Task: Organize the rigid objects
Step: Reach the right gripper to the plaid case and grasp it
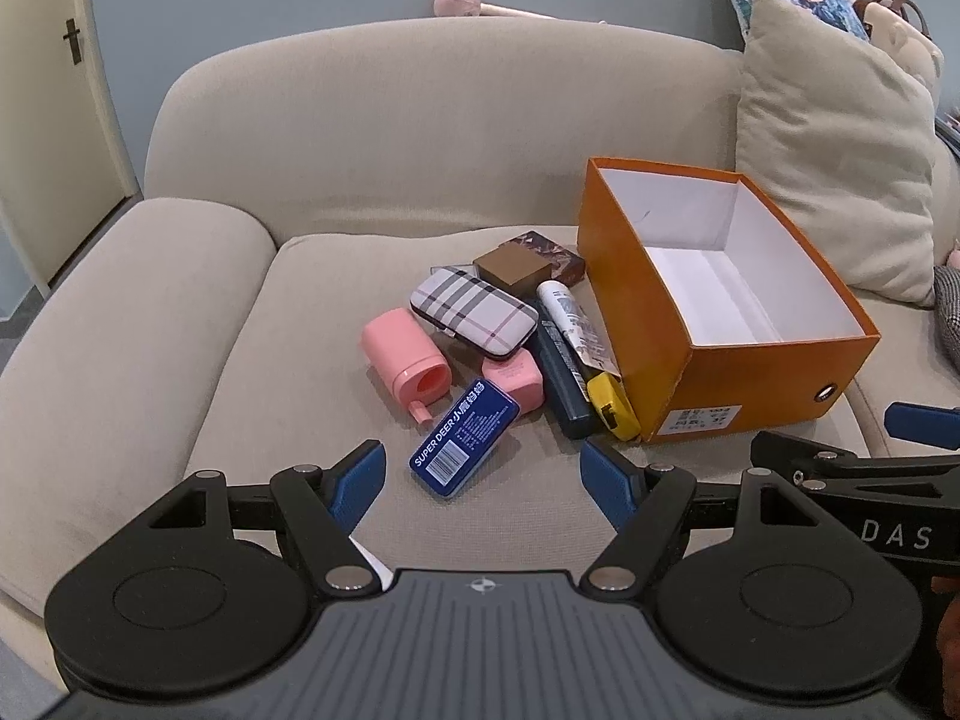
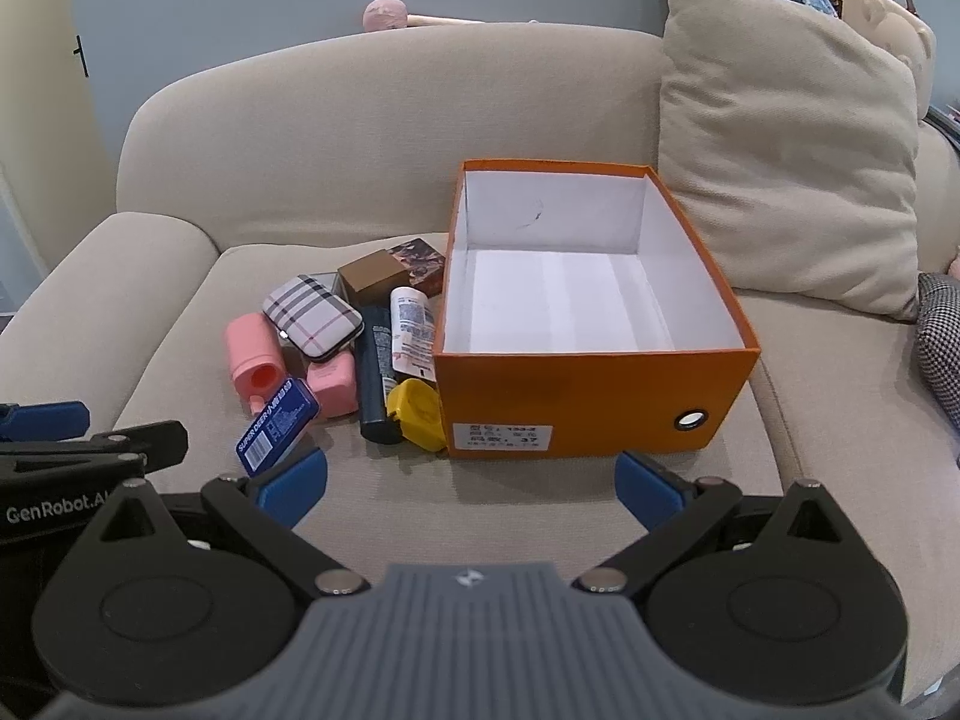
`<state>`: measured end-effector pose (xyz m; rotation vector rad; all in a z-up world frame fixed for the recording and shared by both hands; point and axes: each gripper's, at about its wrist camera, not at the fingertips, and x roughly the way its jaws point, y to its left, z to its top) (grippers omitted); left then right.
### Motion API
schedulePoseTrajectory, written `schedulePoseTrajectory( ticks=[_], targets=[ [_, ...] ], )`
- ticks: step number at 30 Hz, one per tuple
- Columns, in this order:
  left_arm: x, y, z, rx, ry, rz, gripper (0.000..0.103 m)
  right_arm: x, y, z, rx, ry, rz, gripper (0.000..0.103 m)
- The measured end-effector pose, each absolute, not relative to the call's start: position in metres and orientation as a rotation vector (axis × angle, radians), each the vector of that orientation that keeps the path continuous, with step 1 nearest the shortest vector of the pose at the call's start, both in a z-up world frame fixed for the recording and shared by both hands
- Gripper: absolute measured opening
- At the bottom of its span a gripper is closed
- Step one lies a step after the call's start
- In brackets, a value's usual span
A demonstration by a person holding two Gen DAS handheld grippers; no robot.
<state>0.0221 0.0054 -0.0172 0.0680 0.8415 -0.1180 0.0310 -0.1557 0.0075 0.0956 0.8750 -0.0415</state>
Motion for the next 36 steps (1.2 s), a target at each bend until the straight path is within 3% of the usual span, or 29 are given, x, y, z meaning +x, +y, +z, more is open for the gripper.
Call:
schedulePoseTrajectory(
  ticks=[5,11,13,17,21,31,36],
  targets=[
    [0.036,0.011,-0.023,0.045,0.855,-0.132,0.077,0.044,-0.15,0.001,0.103,0.886,-0.001,0.092],
    [0.061,0.018,-0.035,0.025,0.892,-0.18,0.049,0.068,-0.139,-0.011,0.108,0.913,0.091,0.068],
    [0.071,0.02,-0.04,0.036,0.906,-0.206,0.043,0.079,-0.135,-0.016,0.112,0.928,0.123,0.055],
    [0.094,0.024,-0.048,0.04,0.934,-0.235,0.034,0.104,-0.128,-0.024,0.123,0.951,0.172,0.046],
    [0.125,0.04,-0.056,-0.014,0.967,-0.203,0.032,0.133,-0.114,-0.029,0.077,0.944,0.225,0.039],
    [0.19,0.074,-0.091,-0.144,1.079,-0.11,0.032,0.21,-0.071,-0.063,-0.096,0.973,0.336,0.043],
    [0.206,0.09,-0.108,-0.201,1.131,-0.056,0.047,0.234,-0.052,-0.08,-0.209,0.977,0.365,0.044]
  ],
)
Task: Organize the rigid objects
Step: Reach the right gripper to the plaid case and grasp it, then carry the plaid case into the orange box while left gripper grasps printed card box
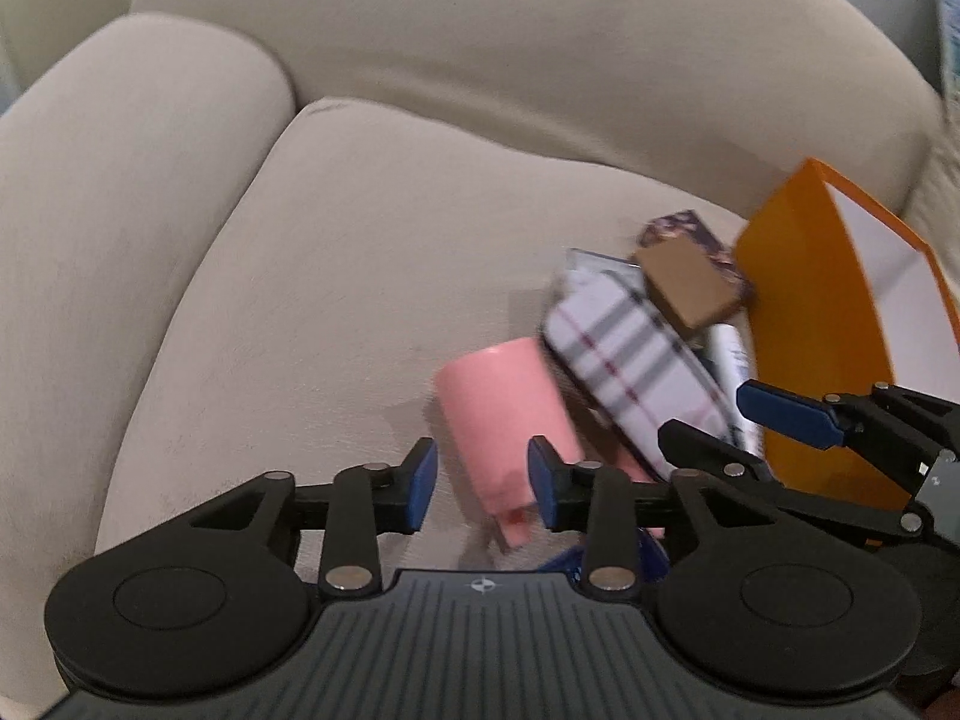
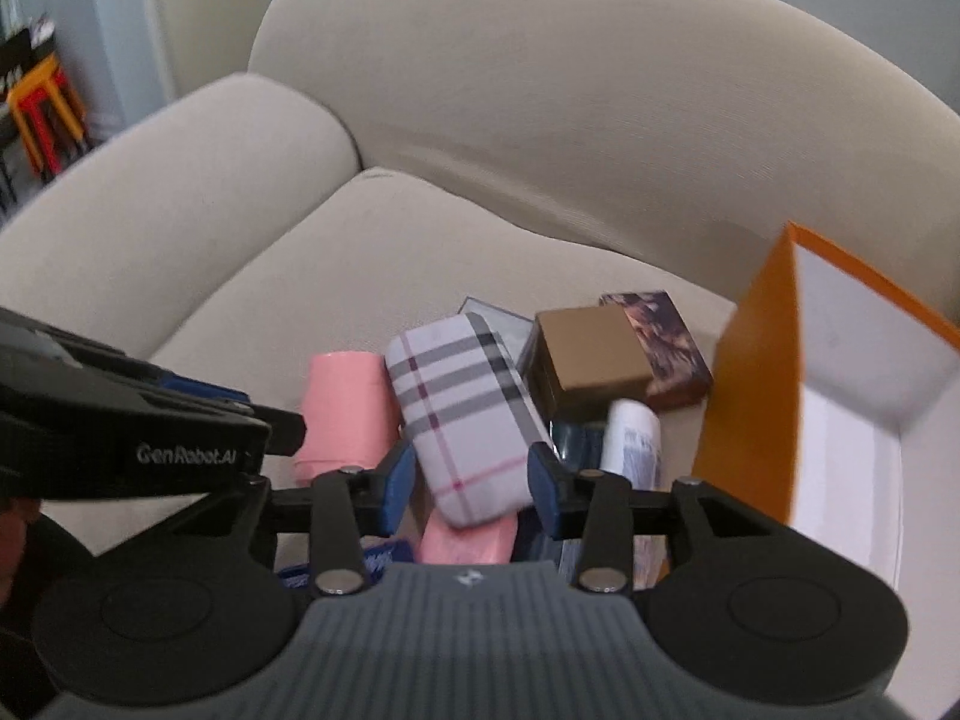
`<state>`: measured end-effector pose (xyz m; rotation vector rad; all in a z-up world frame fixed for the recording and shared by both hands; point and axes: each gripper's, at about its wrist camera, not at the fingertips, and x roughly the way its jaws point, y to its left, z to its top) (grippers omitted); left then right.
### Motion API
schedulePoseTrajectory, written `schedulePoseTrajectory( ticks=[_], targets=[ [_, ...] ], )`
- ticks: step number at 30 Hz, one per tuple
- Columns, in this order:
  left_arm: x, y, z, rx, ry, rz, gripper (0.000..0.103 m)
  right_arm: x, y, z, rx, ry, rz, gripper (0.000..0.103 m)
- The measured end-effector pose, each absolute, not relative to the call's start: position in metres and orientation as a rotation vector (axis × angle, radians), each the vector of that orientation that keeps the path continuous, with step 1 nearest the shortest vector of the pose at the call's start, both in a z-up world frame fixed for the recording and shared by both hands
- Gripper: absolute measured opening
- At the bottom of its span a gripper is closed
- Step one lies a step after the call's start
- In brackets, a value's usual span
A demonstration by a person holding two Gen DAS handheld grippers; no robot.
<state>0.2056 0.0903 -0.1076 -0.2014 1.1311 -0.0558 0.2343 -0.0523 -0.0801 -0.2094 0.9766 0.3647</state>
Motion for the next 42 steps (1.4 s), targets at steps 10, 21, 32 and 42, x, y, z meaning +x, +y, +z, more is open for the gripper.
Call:
schedulePoseTrajectory(
  ticks=[10,21,32,42],
  targets=[
    [0.211,0.103,-0.119,-0.262,1.154,-0.073,0.061,0.24,-0.022,-0.108,-0.416,0.964,0.406,0.055],
    [0.209,0.104,-0.115,-0.254,1.141,-0.082,0.061,0.239,-0.01,-0.107,-0.546,0.92,0.404,0.042],
    [0.225,0.08,-0.078,-0.181,1.083,-0.158,0.055,0.249,-0.052,-0.055,-0.347,0.896,0.348,0.014],
    [0.281,0.02,-0.053,-0.134,1.063,-0.302,0.055,0.256,-0.131,0.021,-0.193,0.749,0.221,0.013]
  ],
)
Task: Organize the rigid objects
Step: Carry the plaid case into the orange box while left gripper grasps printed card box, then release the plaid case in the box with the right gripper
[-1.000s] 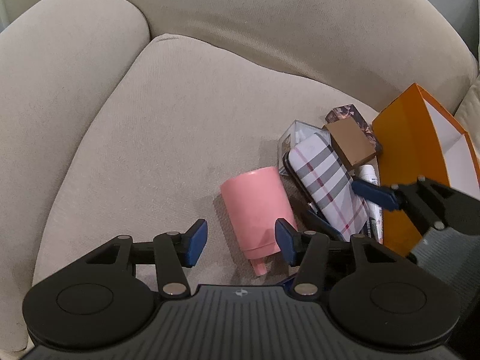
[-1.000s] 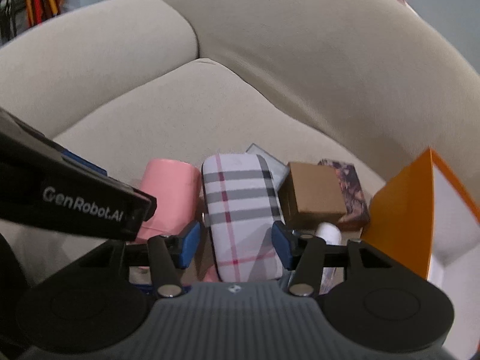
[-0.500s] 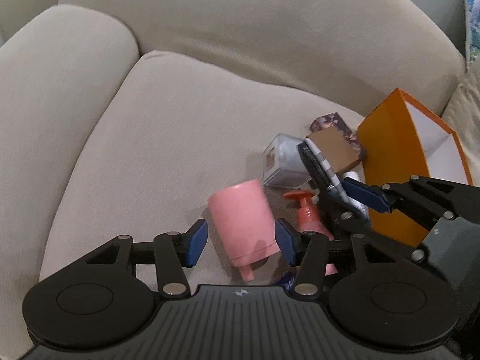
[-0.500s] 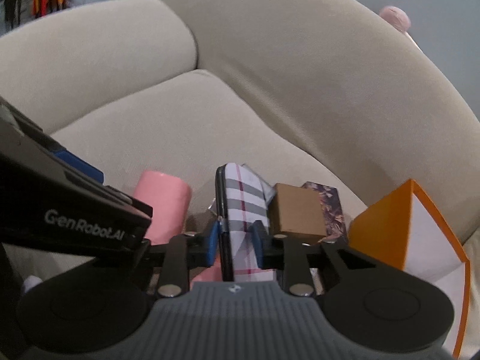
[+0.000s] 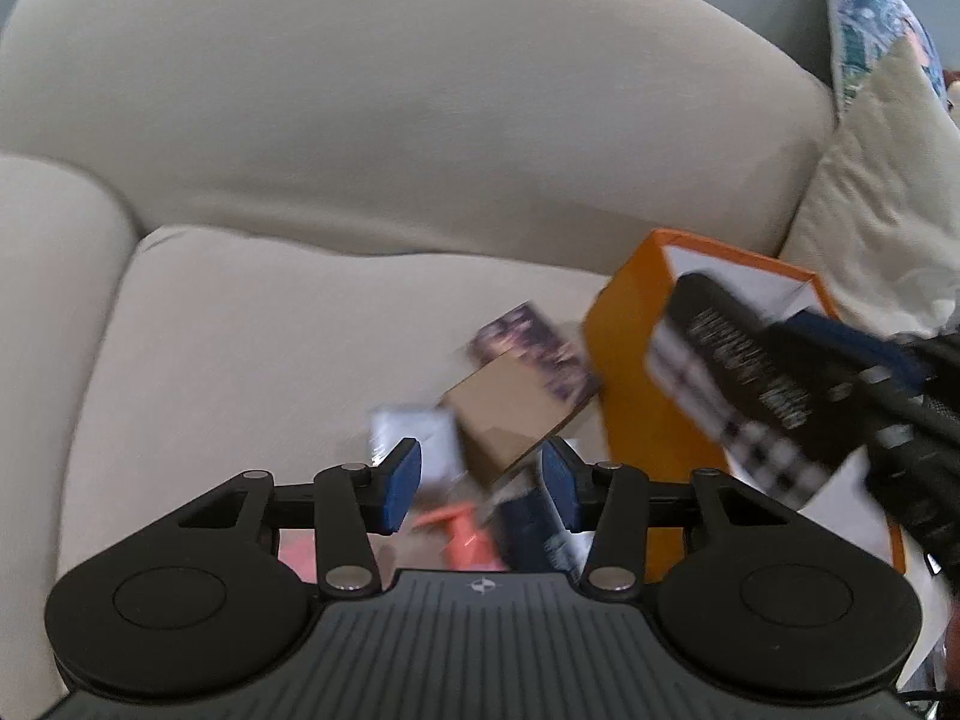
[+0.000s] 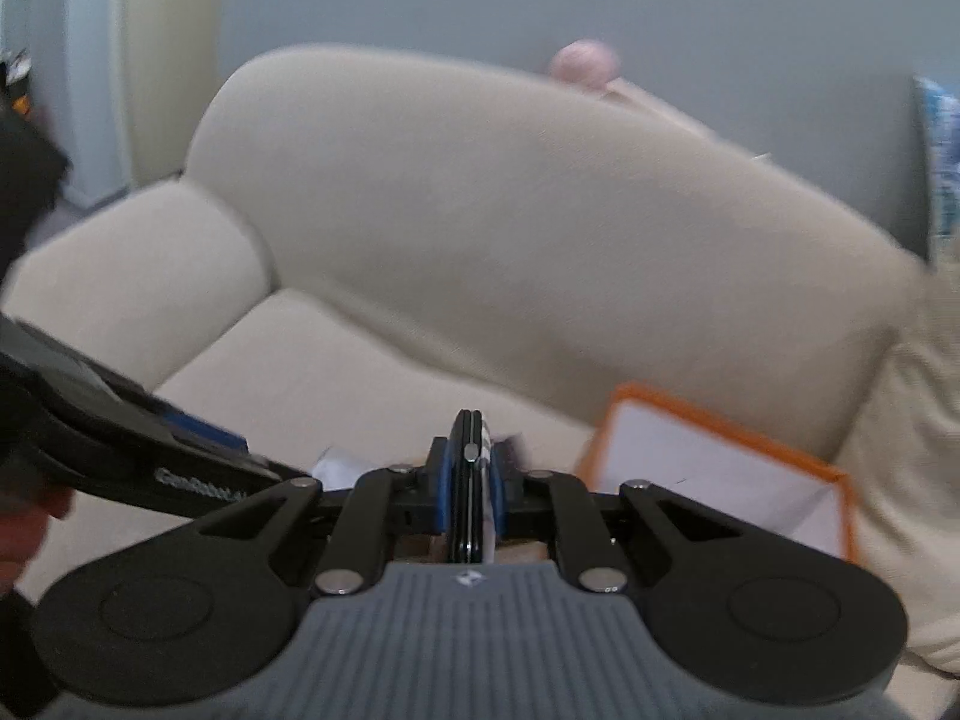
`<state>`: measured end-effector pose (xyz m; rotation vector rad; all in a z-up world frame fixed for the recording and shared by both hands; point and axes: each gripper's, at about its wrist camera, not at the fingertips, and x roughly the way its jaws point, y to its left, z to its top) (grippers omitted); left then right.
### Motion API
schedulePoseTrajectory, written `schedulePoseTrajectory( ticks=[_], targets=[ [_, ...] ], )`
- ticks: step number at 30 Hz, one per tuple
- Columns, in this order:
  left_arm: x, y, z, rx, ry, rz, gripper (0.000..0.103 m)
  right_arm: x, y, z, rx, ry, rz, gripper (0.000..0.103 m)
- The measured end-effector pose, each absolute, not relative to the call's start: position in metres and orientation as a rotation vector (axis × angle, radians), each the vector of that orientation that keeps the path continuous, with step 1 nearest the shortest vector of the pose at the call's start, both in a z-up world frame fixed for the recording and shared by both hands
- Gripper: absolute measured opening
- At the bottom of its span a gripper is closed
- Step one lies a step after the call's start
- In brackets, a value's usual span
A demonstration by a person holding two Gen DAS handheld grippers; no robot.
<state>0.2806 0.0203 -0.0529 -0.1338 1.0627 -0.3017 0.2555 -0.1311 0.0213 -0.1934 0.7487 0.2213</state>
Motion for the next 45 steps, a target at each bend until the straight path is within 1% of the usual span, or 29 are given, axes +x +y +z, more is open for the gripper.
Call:
schedulePoseTrajectory(
  ticks=[1,4,7,10,13,18,23,28,31,33,35,37,38,39,40,41,43,45],
  targets=[
    [0.288,0.012,-0.055,-0.131,1.068,-0.311,0.056,0.259,-0.141,0.025,-0.183,0.739,0.201,0.013],
    [0.315,-0.009,-0.067,-0.138,1.101,-0.326,0.069,0.268,-0.17,0.025,-0.147,0.744,0.133,0.013],
    [0.344,-0.027,-0.083,-0.142,1.148,-0.288,0.072,0.283,-0.196,0.005,-0.088,0.803,0.083,0.013],
    [0.374,-0.038,-0.098,-0.168,1.201,-0.225,0.087,0.291,-0.213,-0.015,-0.035,0.851,0.055,0.013],
    [0.392,-0.037,-0.113,-0.238,1.275,-0.145,0.089,0.303,-0.219,-0.034,0.009,0.874,0.043,0.013],
    [0.41,-0.043,-0.142,-0.301,1.36,-0.039,0.089,0.308,-0.225,-0.054,0.077,0.886,0.045,0.013],
    [0.416,-0.047,-0.163,-0.357,1.391,0.009,0.089,0.326,-0.238,-0.079,0.145,0.927,0.083,0.013],
    [0.422,-0.05,-0.172,-0.389,1.404,0.06,0.089,0.324,-0.245,-0.088,0.165,0.959,0.116,0.013],
    [0.425,-0.051,-0.177,-0.399,1.42,0.083,0.088,0.326,-0.251,-0.095,0.169,1.032,0.125,0.014],
    [0.425,-0.052,-0.179,-0.395,1.422,0.102,0.088,0.323,-0.252,-0.098,0.157,1.048,0.121,0.014],
    [0.427,-0.055,-0.181,-0.383,1.428,0.121,0.088,0.323,-0.255,-0.099,0.154,1.058,0.111,0.016],
    [0.428,-0.06,-0.184,-0.367,1.432,0.129,0.088,0.327,-0.255,-0.102,0.159,1.079,0.099,0.021],
    [0.428,-0.062,-0.184,-0.358,1.432,0.129,0.084,0.329,-0.256,-0.104,0.159,1.092,0.097,0.023],
    [0.428,-0.064,-0.185,-0.349,1.429,0.114,0.081,0.33,-0.255,-0.105,0.159,1.105,0.097,0.026],
    [0.429,-0.067,-0.183,-0.338,1.424,0.09,0.074,0.331,-0.254,-0.106,0.163,1.115,0.098,0.028],
    [0.429,-0.069,-0.181,-0.321,1.422,0.075,0.074,0.33,-0.251,-0.102,0.168,1.125,0.099,0.03],
    [0.429,-0.07,-0.177,-0.314,1.411,0.046,0.073,0.331,-0.25,-0.105,0.163,1.142,0.097,0.036],
    [0.426,-0.067,-0.172,-0.307,1.392,0.012,0.073,0.331,-0.249,-0.104,0.129,1.14,0.082,0.036]
  ],
)
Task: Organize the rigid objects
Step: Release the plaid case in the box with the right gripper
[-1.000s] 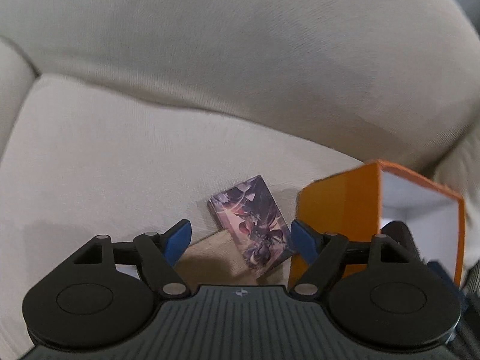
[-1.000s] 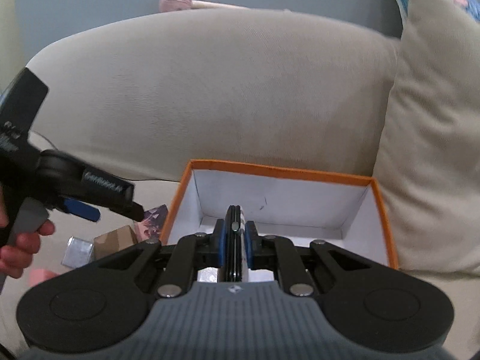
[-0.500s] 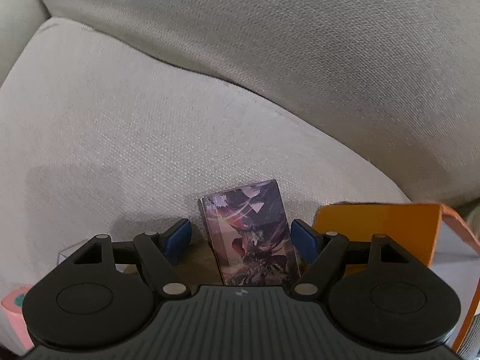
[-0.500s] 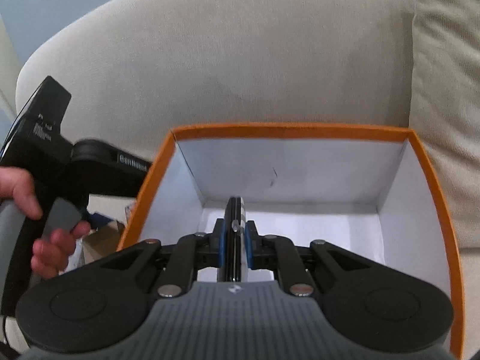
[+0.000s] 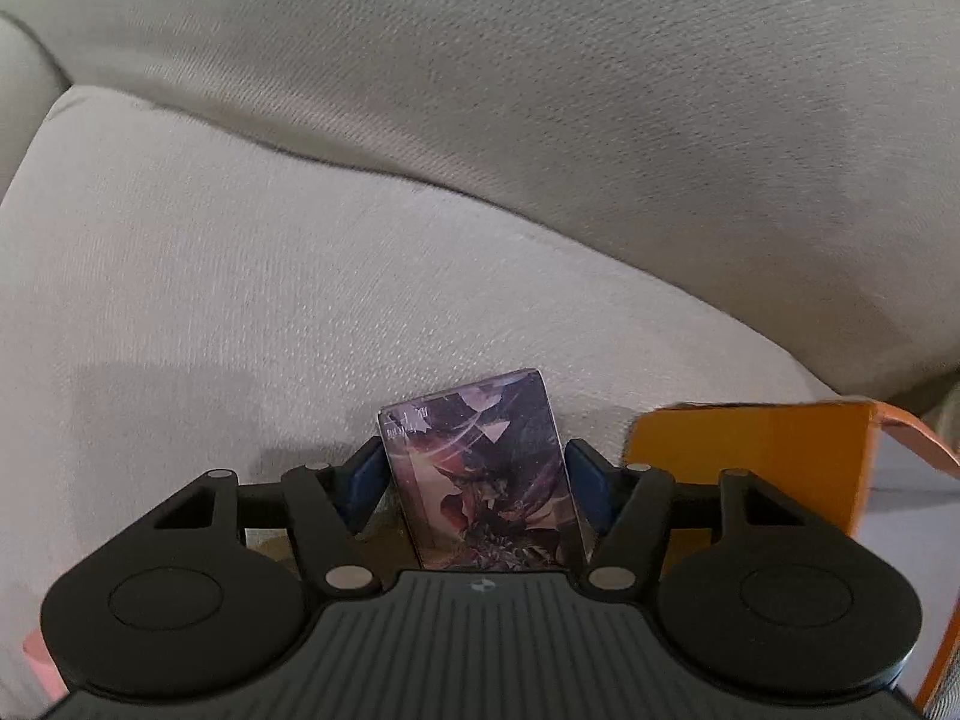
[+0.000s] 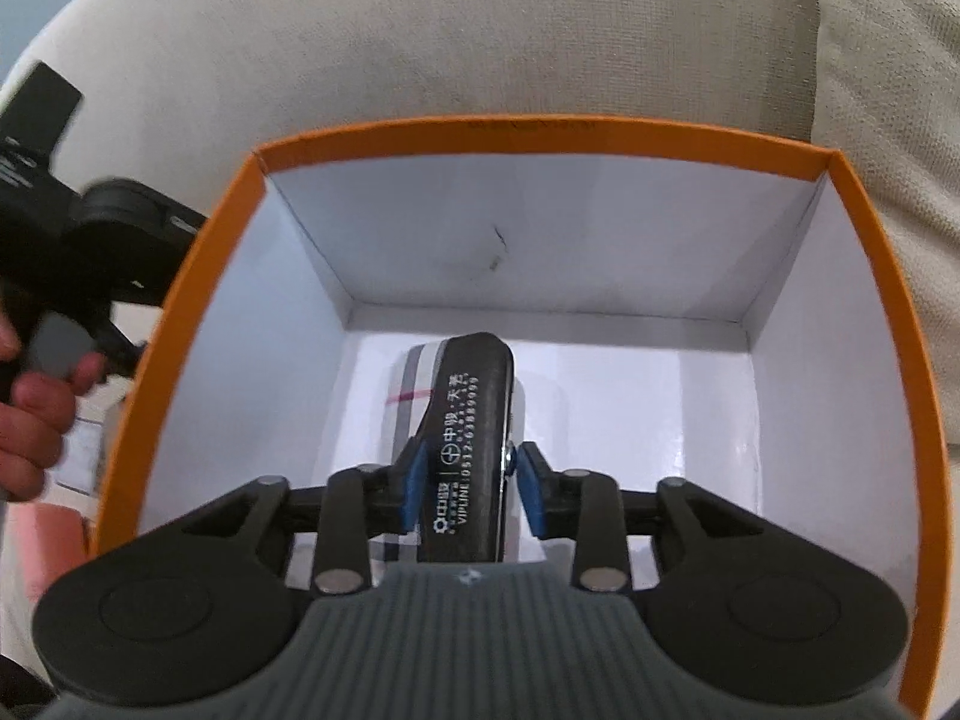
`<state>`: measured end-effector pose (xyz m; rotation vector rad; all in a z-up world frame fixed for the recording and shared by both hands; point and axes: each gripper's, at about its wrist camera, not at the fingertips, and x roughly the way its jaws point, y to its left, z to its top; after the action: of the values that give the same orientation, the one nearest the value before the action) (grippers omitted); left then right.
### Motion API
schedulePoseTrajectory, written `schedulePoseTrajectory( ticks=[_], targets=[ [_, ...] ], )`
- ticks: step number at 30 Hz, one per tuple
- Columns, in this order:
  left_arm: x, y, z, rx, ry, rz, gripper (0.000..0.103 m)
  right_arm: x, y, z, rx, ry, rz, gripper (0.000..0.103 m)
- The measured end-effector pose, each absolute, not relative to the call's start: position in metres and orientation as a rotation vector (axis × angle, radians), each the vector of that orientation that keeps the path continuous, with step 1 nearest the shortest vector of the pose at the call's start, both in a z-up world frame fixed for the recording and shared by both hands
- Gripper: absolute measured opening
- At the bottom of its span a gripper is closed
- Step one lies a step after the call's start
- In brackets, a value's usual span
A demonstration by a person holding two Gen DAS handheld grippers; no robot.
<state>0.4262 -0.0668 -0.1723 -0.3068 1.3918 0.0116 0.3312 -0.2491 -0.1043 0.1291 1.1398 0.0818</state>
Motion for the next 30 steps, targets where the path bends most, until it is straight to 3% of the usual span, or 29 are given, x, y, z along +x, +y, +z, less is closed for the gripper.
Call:
schedulePoseTrajectory(
  ticks=[4,9,14,20,30],
  targets=[
    [0.411,-0.055,-0.15,-0.287,1.328,-0.055,0.071,0.326,-0.247,-0.101,0.103,1.161,0.125,0.052],
    [0.402,-0.052,-0.119,-0.256,1.257,-0.141,0.069,0.32,-0.235,-0.107,-0.012,1.213,0.215,0.059],
    [0.403,-0.052,-0.091,-0.22,1.213,-0.186,0.068,0.324,-0.225,-0.109,-0.025,1.2,0.234,0.058],
    [0.395,-0.052,-0.075,-0.208,1.182,-0.204,0.068,0.34,-0.218,-0.11,0.019,1.181,0.234,0.047],
    [0.374,-0.051,-0.051,-0.184,1.166,-0.236,0.068,0.348,-0.224,-0.111,0.303,1.17,0.006,0.039]
  ],
)
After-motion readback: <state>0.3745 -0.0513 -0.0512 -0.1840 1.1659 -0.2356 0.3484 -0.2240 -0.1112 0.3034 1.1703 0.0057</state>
